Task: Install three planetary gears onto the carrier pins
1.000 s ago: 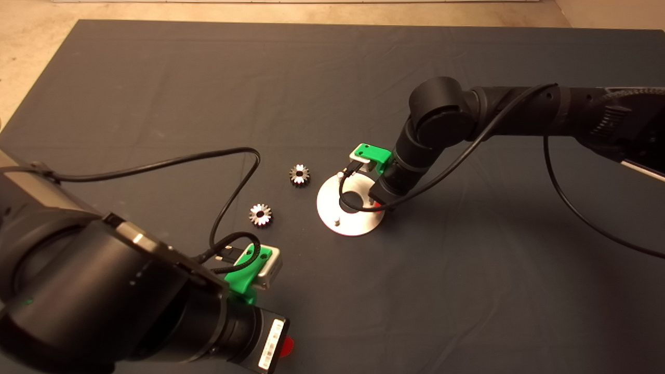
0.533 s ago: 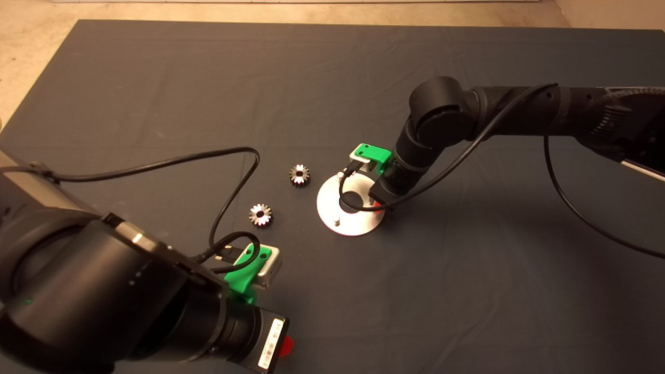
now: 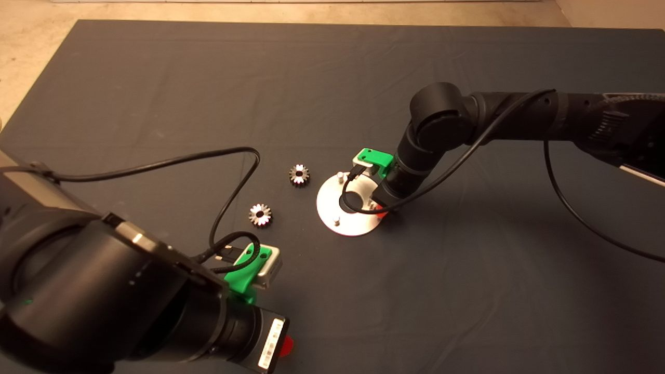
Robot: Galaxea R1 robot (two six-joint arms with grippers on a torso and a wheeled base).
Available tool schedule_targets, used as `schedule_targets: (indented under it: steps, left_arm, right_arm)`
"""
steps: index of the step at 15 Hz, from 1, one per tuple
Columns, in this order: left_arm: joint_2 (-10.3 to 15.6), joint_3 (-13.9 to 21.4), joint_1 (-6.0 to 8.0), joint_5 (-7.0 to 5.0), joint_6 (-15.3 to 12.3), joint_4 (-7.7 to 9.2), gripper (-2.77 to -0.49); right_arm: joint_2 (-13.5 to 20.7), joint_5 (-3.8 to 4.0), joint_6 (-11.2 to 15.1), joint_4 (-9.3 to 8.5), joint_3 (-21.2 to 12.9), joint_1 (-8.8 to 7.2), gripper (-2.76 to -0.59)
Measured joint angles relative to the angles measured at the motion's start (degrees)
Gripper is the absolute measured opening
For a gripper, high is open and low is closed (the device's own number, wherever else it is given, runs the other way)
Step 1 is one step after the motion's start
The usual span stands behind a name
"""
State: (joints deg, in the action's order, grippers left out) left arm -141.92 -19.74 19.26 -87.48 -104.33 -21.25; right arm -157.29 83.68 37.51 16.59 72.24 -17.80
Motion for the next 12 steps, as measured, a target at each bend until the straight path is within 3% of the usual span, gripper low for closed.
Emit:
schedule_targets:
  steps: [3,4,5,7,8,10,12]
  left_arm:
    - [-0.01,0.00,0.00,0.00,-0.04,-0.02,-1.48]
    - [0.00,0.00,0.00,0.00,-0.08,-0.07,-1.48]
    - [0.00,0.00,-0.01,0.00,-0.16,-0.13,-1.48]
    - [0.00,0.00,0.00,0.02,-0.17,-0.27,-1.48]
    - [0.02,0.00,0.00,-0.02,-0.20,-0.33,-1.48]
    - [0.00,0.00,0.00,0.00,-0.30,-0.44,-1.48]
    - [-0.02,0.00,0.00,0.00,-1.32,-0.46,-1.48]
  right_arm:
    - [0.33,-0.14,0.02,-0.03,0.00,-0.25,-2.02]
    - [0.83,-0.29,0.05,-0.13,0.00,-1.23,-2.02]
    - [1.25,-0.16,0.05,-0.37,0.00,-3.38,-2.02]
    - [2.87,-0.44,0.06,-1.16,0.17,-9.84,-2.02]
    - [4.03,-0.55,0.06,-3.04,0.11,-11.93,-2.02]
    - [7.37,-0.94,0.40,-7.68,-2.60,-12.29,-2.02]
    - [14.45,-1.96,2.55,-9.35,-10.39,-11.72,-2.02]
